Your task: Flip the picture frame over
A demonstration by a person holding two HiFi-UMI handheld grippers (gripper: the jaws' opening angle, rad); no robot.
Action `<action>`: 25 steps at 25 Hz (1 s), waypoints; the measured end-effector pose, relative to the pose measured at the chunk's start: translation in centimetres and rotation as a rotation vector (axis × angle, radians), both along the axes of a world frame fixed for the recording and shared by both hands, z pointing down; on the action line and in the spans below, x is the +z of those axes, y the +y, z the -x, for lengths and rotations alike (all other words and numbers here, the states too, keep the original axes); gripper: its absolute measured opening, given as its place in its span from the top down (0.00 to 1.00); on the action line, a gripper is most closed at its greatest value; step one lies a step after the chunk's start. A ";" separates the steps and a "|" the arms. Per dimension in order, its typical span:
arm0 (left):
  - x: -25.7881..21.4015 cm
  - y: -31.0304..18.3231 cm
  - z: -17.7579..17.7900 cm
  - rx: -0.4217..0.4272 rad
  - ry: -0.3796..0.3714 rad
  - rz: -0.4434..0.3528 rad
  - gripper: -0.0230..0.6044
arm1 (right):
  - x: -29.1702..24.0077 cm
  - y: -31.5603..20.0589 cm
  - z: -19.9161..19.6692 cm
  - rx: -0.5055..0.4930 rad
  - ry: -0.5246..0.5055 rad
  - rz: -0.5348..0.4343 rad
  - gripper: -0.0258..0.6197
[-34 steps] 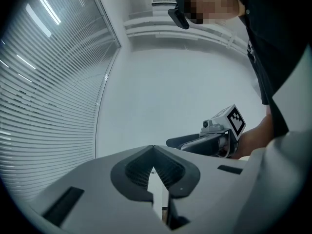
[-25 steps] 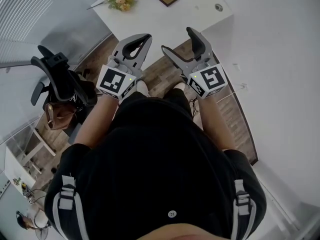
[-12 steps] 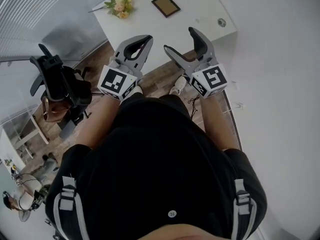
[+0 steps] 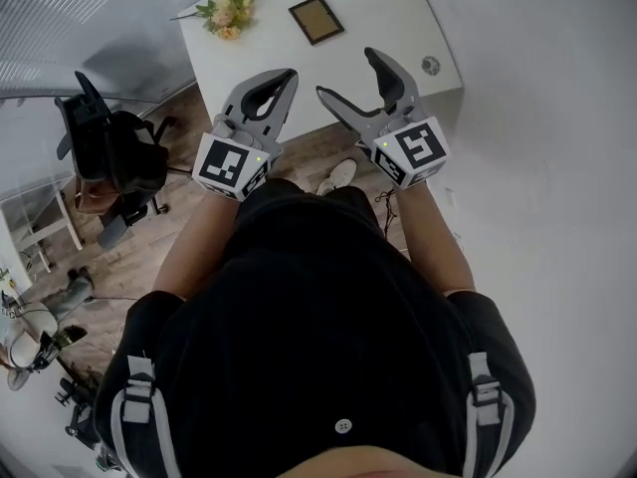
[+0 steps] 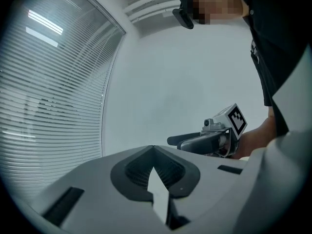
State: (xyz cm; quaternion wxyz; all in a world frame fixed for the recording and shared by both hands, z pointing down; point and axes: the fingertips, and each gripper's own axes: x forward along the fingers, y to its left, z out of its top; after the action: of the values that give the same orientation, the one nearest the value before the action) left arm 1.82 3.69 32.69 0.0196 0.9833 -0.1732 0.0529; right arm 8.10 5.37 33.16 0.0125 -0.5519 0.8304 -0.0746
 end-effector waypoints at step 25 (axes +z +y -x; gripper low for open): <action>1.9 -4.4 -3.3 -0.218 0.044 0.028 0.96 | 3.1 -6.6 -4.6 -0.159 0.023 0.099 0.33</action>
State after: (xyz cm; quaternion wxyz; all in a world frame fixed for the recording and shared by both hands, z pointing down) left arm 5.13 -0.73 34.59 0.0427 0.9591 -0.2781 0.0312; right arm 12.67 -1.21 36.26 -0.0304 -0.4849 0.8671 -0.1102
